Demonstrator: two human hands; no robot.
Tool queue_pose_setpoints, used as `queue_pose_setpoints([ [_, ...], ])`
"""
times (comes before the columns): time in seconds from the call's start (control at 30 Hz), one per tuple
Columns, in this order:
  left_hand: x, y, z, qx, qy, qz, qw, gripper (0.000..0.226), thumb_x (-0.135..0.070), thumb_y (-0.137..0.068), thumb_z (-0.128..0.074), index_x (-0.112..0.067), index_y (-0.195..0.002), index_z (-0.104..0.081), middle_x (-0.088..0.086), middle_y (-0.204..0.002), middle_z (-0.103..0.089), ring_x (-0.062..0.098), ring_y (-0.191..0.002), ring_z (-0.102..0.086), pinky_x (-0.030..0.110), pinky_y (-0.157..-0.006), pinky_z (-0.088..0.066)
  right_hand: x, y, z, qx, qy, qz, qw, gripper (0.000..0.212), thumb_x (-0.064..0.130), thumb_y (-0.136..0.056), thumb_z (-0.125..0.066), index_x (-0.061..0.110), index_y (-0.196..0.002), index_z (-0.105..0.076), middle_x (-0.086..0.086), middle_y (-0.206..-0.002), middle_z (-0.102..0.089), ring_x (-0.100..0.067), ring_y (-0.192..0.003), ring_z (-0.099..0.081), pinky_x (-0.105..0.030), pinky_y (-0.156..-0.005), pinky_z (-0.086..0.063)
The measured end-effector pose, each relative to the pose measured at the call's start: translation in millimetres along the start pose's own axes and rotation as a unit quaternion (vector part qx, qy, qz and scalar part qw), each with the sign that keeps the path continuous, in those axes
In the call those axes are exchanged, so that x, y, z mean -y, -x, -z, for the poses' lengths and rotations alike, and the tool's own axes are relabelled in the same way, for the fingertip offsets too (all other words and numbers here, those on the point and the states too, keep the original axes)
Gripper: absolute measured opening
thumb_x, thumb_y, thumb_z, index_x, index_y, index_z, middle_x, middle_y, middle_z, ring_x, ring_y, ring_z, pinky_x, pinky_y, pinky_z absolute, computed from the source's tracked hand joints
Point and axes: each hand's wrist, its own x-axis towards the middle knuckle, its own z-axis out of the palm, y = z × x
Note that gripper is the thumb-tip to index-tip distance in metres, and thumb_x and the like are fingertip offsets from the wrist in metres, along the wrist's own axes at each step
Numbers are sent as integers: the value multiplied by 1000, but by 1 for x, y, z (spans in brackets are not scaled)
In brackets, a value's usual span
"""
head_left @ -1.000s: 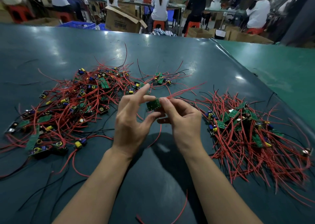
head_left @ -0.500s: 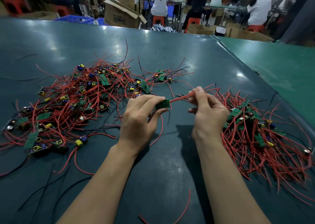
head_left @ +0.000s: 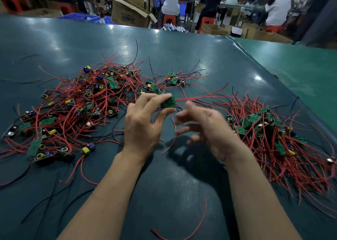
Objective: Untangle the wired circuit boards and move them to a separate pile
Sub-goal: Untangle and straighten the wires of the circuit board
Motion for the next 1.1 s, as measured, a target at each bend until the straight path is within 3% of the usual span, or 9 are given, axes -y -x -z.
queue_pose_setpoints([
  [0.07,3,1,2,42,19,-19,999,28,-18,-89,-66,-10,-115,-71,6,-100,-65,22,-91,-61,52,-72,-49,-5,2,-13,90,15,20,996,39,47,-81,-64,11,-96,-68,-4,-84,-72,-17,-67,-69,-21,-42,-47],
  [0.23,5,3,6,131,55,-26,990,39,-5,-81,-72,-3,-120,-67,9,-101,-72,19,-89,-66,44,-77,-52,-10,-3,-14,-21,85,85,993,30,30,-96,-57,8,-83,-71,-7,-74,-73,-17,-57,-66,-22,-38,-44],
  [0.3,7,1,10,95,13,-13,995,39,-9,-81,-74,-3,-119,-68,3,-94,-76,13,-81,-66,43,-77,-49,-9,-4,-7,-62,108,106,987,35,29,-98,-57,1,-81,-70,-12,-69,-72,-21,-54,-65,-24,-38,-44],
  [0.4,15,-2,19,15,-58,-20,998,17,-14,-85,-72,-10,-101,-77,-1,-81,-75,22,-68,-64,46,-72,-49,-2,-2,3,-154,70,151,974,37,29,-98,-57,2,-76,-70,-12,-62,-70,-22,-48,-63,-24,-37,-43],
  [0.5,22,-2,25,-7,-82,59,995,15,-20,-92,-64,-12,-96,-76,0,-77,-72,28,-73,-59,44,-73,-47,3,0,5,-283,-20,161,945,37,29,-98,-58,5,-71,-68,-8,-56,-67,-17,-42,-58,-21,-35,-41],
  [0.6,25,4,23,14,-90,127,988,14,-20,-93,-63,-12,-97,-75,3,-74,-67,30,-76,-58,41,-70,-49,10,2,13,-409,-207,149,876,35,35,-96,-60,6,-77,-66,-5,-60,-69,-14,-41,-59,-19,-35,-41],
  [0.77,22,10,18,85,-110,160,977,11,-21,-90,-67,-16,-95,-75,0,-72,-59,28,-79,-59,38,-74,-50,6,3,8,-372,-427,54,823,33,35,-90,-67,5,-85,-55,-10,-68,-69,-12,-50,-67,-14,-42,-48],
  [0.87,22,12,18,103,-124,159,974,10,-22,-89,-67,-16,-92,-75,-10,-66,-48,29,-79,-57,39,-75,-50,3,0,3,-343,-421,34,839,32,35,-94,-63,4,-88,-59,-4,-60,-70,-10,-50,-67,-14,-42,-47],
  [1.1,31,8,10,130,-202,166,956,22,-25,-92,-58,-9,-89,-72,9,-86,-69,32,-91,-53,42,-85,-44,-13,-11,-11,-270,-152,33,950,13,15,-95,-59,9,-86,-66,-1,-68,-67,-13,-45,-58,-20,-39,-43],
])
